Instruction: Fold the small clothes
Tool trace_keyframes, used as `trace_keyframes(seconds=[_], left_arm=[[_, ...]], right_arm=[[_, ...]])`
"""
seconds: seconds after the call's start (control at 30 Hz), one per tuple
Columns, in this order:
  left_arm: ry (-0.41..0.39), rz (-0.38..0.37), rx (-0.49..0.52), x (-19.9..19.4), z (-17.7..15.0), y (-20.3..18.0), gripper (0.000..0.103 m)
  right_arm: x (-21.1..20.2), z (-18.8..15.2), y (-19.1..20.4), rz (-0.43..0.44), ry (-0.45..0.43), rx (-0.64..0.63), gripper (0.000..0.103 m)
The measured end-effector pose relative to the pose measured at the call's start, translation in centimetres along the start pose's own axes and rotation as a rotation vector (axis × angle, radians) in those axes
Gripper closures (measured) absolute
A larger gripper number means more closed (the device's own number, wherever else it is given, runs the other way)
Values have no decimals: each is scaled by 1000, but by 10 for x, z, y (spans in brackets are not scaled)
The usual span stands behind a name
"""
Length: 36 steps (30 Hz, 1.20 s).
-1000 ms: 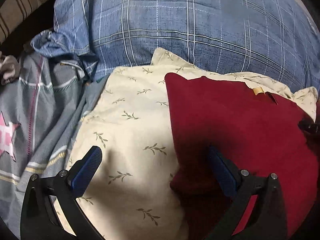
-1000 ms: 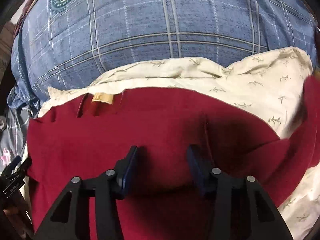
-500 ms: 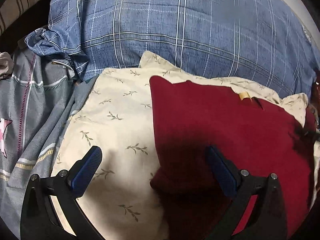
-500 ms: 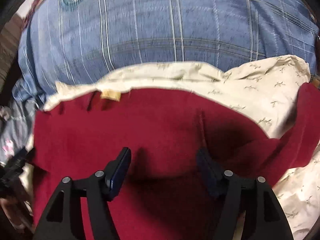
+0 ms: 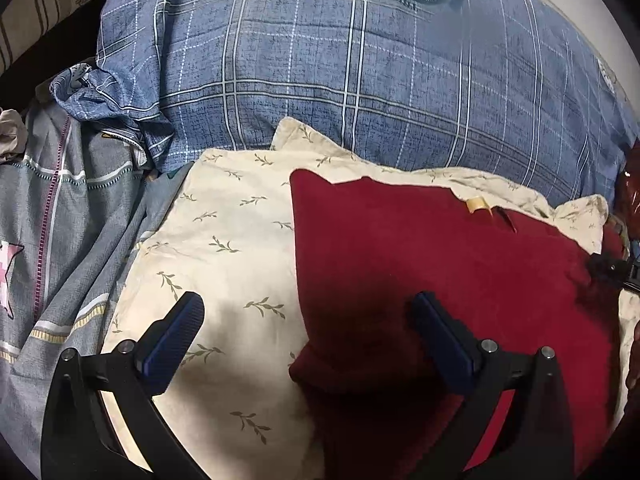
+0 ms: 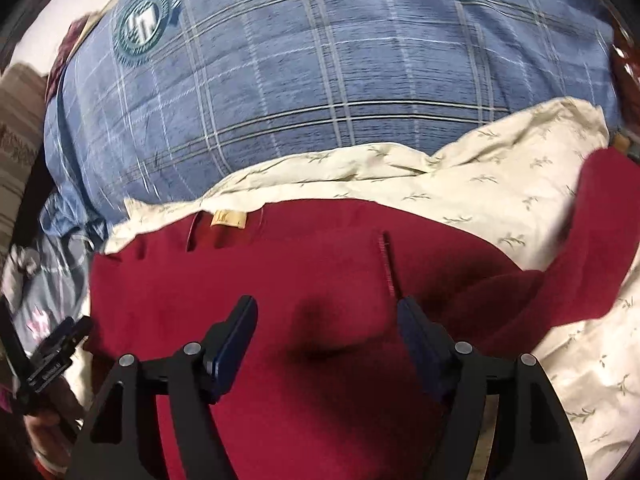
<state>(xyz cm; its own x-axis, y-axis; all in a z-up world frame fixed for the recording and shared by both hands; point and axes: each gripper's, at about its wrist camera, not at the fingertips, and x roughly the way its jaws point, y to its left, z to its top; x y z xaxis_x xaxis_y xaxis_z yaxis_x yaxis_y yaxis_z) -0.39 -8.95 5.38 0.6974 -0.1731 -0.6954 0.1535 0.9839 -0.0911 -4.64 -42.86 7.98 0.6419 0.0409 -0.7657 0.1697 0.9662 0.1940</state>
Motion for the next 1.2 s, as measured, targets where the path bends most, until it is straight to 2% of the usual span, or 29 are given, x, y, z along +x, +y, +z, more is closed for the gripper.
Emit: trace_keyframes(seconds=[0.23, 0.37, 0.47, 0.53, 0.63, 0.7, 0.77, 0.8, 0.9, 0.97, 1.0, 1.03, 1.13, 1.2], left_arm=[[24, 20, 0, 7, -1, 3, 0], [41, 39, -6, 9, -2, 7, 0], [53, 76, -16, 8, -1, 16, 0], [63, 126, -22, 6, 2, 28, 0], [52, 180, -80, -1, 6, 53, 0], [47, 209, -116, -5, 8, 67, 0], [40, 225, -169, -10, 10, 83, 0], [34, 231, -190, -12, 11, 89, 0], [28, 248, -238, -16, 12, 103, 0], [27, 245, -254, -16, 12, 107, 0], [27, 245, -257, -17, 12, 109, 0], [25, 245, -259, -19, 12, 109, 0], [11, 240, -264, -21, 15, 107, 0], [-7, 243, -256, -22, 17, 104, 0]], right_arm=[[13, 1, 39, 101, 6, -31, 30], [29, 1, 89, 204, 37, -113, 35], [36, 1, 130, 281, 46, -185, 36], [40, 2, 157, 325, 54, -231, 36], [39, 1, 194, 394, 62, -300, 35], [40, -5, 218, 394, 65, -378, 35], [46, -7, 235, 354, 62, -428, 35], [50, -7, 243, 335, 62, -439, 35], [69, -5, 262, 356, 100, -448, 36], [88, -10, 271, 292, 139, -478, 48], [94, -13, 274, 293, 147, -483, 74], [95, -14, 277, 313, 151, -478, 88], [92, -11, 287, 349, 132, -475, 95], [104, -7, 292, 368, 156, -425, 97]])
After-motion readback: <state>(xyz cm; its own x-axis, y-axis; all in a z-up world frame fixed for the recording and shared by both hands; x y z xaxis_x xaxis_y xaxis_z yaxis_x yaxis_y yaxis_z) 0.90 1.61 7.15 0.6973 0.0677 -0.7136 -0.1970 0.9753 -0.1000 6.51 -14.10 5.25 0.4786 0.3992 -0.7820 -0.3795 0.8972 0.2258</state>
